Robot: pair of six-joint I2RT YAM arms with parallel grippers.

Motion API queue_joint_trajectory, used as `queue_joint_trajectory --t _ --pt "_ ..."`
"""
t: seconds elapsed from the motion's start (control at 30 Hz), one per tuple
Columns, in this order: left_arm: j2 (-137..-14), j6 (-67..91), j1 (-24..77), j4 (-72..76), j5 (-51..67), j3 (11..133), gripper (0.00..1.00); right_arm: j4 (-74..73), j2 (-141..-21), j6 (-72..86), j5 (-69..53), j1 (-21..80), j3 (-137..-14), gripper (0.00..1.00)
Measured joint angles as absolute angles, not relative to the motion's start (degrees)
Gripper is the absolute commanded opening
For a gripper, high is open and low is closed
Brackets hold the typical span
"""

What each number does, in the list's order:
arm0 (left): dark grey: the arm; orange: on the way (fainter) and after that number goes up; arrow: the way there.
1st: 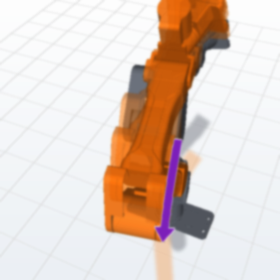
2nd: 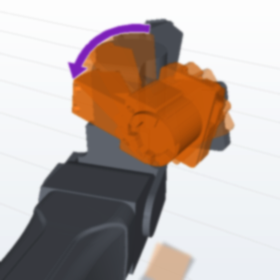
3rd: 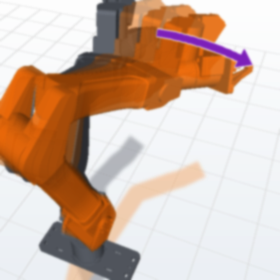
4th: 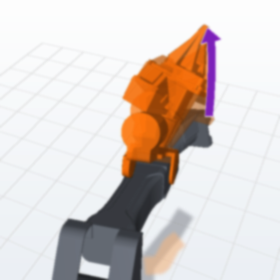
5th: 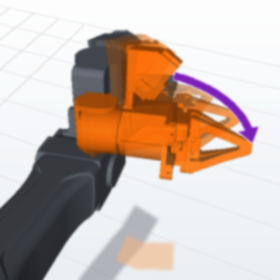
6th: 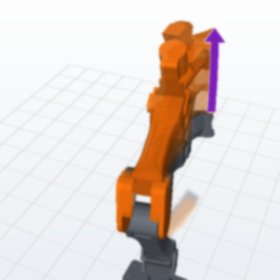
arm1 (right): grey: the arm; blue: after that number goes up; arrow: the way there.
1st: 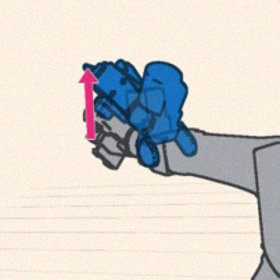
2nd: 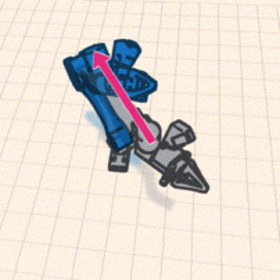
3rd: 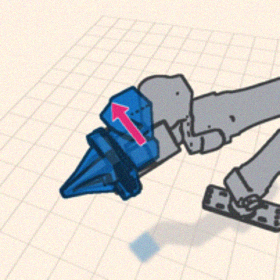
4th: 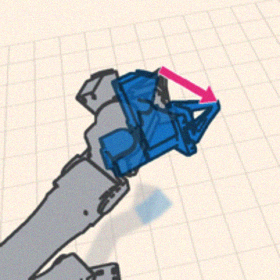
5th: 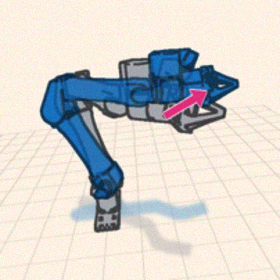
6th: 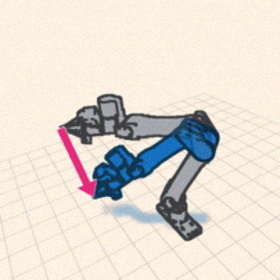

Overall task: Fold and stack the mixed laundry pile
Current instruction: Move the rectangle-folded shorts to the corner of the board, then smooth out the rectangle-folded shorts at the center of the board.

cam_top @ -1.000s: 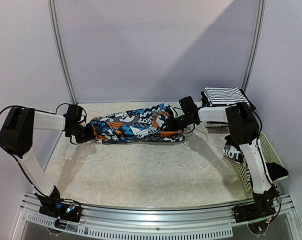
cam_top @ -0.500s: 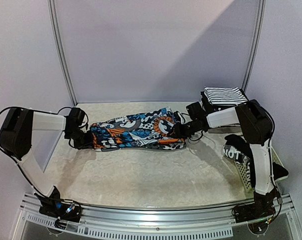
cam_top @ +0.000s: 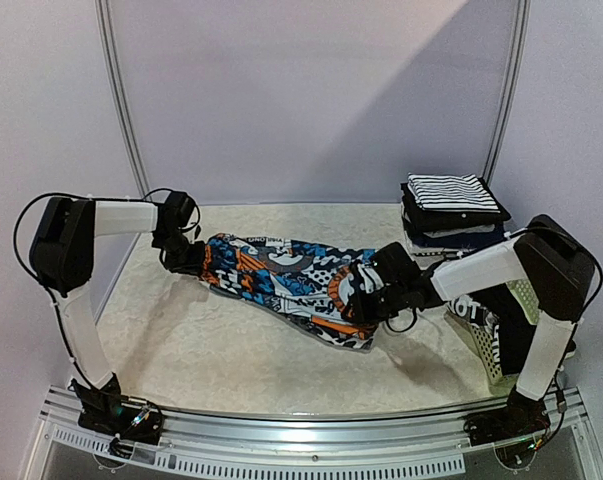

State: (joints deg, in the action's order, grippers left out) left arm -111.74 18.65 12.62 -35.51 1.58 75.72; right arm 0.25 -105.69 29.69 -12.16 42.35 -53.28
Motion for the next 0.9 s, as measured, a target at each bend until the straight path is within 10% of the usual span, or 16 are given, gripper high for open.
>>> queue_joint_trajectory --t 0.37,0.67,0.9 --pt "-109.34 17.06 14.2 -41.15 -5.26 79.75 0.89 -15.03 -96.2 29.93 -1.48 46.15 -53.56 0.39" --pt "-101.34 15.79 14.24 -35.75 -1.1 77.89 0.59 -16.84 -99.31 24.82 -2.28 45.95 -71.11 0.39" --pt "-110.34 15.18 15.49 -33.19 5.93 86.56 0.53 -15.86 -111.72 22.74 -7.94 42.28 -79.59 0.38"
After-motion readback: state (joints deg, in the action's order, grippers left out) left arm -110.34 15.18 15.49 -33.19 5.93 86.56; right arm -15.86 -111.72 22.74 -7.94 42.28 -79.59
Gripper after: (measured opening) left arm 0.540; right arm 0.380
